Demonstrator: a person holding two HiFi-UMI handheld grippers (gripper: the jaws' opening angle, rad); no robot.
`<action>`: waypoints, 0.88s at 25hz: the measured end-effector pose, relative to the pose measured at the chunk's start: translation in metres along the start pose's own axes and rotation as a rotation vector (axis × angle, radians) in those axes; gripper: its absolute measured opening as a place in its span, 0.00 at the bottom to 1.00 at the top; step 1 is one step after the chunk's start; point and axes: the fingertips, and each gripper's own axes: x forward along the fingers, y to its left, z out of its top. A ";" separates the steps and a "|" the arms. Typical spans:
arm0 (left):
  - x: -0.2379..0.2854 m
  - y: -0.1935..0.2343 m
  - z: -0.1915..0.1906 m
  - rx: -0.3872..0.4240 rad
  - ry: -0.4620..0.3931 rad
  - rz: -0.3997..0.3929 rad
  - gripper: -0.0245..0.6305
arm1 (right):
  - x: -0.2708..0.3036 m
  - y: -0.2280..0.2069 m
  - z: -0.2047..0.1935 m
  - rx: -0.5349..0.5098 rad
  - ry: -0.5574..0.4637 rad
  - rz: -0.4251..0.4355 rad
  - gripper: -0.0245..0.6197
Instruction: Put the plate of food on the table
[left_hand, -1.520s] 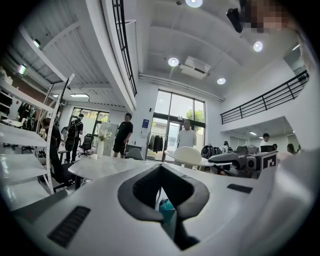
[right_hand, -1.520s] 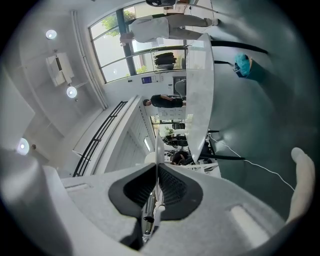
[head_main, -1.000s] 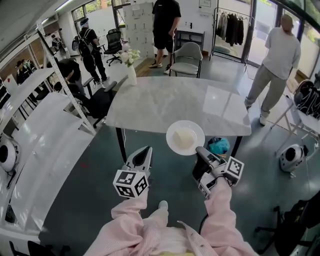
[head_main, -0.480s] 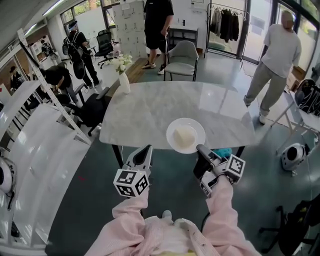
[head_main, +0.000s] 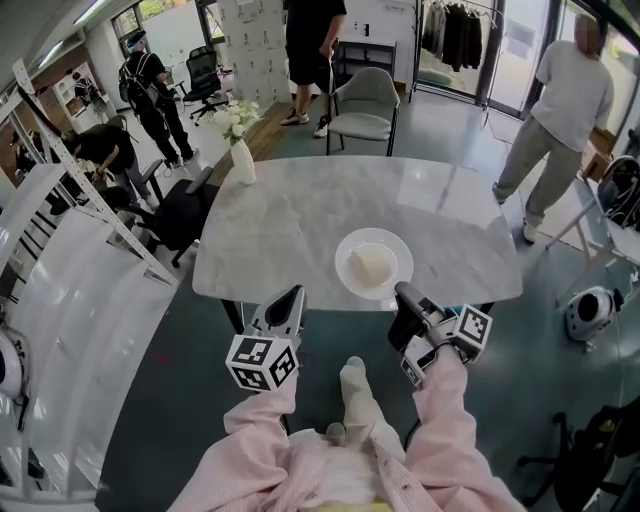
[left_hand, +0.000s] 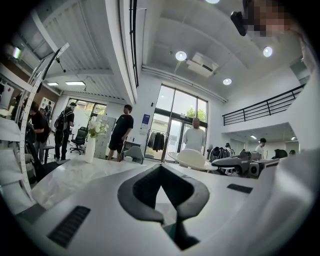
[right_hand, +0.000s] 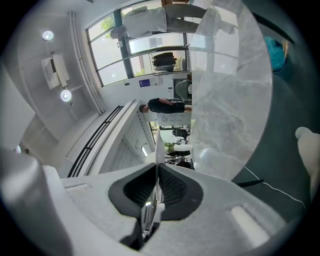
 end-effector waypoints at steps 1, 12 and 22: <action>0.007 0.006 0.001 -0.003 0.002 0.005 0.03 | 0.008 -0.002 0.005 -0.001 0.003 -0.001 0.07; 0.108 0.075 0.018 -0.057 0.012 0.078 0.03 | 0.113 -0.030 0.078 -0.001 0.090 -0.018 0.07; 0.172 0.132 0.007 -0.129 0.038 0.155 0.03 | 0.191 -0.071 0.119 0.006 0.195 -0.030 0.07</action>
